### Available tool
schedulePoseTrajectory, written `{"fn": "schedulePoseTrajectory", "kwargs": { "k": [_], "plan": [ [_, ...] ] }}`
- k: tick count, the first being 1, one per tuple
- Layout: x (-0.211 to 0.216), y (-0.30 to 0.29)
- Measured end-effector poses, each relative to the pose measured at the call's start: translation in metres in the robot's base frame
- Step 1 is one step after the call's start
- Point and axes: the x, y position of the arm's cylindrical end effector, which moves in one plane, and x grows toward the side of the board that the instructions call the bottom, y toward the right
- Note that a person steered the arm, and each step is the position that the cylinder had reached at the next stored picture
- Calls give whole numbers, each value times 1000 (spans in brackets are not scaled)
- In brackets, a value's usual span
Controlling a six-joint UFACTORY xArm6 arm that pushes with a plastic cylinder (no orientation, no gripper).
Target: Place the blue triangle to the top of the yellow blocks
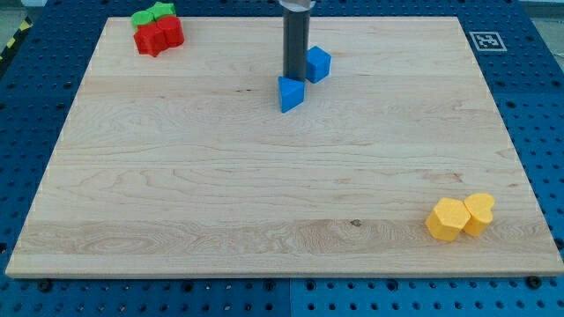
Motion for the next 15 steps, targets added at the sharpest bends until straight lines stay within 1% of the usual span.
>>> {"fn": "schedulePoseTrajectory", "kwargs": {
  "k": [1, 2, 3, 4, 5, 6, 8, 9, 10, 11, 12, 13, 14, 15],
  "plan": [
    [-8, -11],
    [9, 4],
    [9, -17],
    [24, -20],
    [29, 11],
    [30, 29],
    [32, -28],
    [53, 10],
    [62, 48],
    [63, 38],
    [64, 4],
    [80, 16],
    [102, 46],
    [106, 74]
  ]
}}
